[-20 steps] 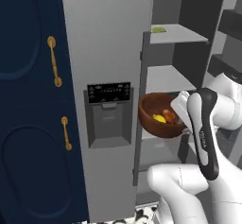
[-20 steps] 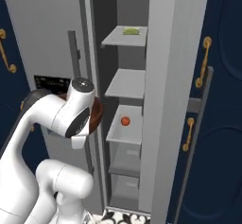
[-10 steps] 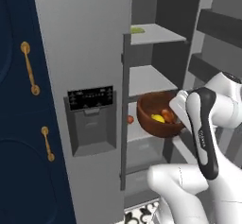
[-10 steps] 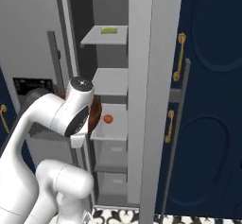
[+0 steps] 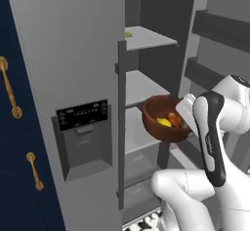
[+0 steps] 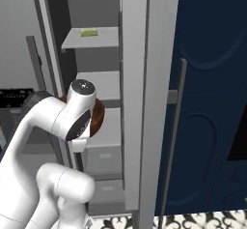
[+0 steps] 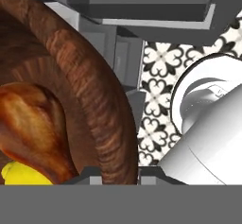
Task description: Pick the chicken drumstick and lemon from their plates and place them in the bowl. Then put the bowl in the fridge.
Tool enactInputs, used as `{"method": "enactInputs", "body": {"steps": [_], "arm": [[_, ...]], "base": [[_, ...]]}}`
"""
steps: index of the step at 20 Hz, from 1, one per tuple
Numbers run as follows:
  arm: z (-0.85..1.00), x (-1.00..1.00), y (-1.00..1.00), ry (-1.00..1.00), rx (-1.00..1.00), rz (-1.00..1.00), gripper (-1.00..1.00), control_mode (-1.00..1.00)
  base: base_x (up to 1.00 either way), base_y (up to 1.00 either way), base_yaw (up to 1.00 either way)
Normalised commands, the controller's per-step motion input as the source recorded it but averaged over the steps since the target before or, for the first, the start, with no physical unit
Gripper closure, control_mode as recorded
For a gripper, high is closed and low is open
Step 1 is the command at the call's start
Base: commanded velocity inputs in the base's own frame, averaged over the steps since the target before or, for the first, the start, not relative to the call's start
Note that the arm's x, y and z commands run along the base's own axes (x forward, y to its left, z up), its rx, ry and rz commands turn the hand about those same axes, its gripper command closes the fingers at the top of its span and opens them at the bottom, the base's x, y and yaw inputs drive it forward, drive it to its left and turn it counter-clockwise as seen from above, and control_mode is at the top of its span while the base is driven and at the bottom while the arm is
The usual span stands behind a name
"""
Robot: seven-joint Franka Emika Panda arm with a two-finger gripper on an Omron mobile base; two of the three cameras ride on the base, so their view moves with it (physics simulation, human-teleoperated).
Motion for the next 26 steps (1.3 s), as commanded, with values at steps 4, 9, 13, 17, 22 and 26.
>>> {"method": "enactInputs", "body": {"steps": [4, 9, 13, 17, 22, 26], "arm": [[0.00, 0.00, 0.00, 0.00, 0.00, 0.00, 1.00, 1.00], [0.00, 0.00, 0.00, 0.00, 0.00, 0.00, 1.00, 1.00], [0.00, 0.00, 0.00, 0.00, 0.00, 0.00, 1.00, 1.00], [0.00, 0.00, 0.00, 0.00, 0.00, 0.00, 1.00, 1.00], [0.00, 0.00, 0.00, 0.00, 0.00, 0.00, 1.00, 1.00], [0.00, 0.07, 0.00, 0.00, 0.00, 0.00, 1.00, -1.00]], "base": [[0.47, 0.38, -0.12], [0.36, 0.14, -0.10], [0.28, 0.06, -0.07], [0.44, 0.22, -0.06], [0.47, 0.17, -0.02], [0.19, 0.00, 0.00]]}}
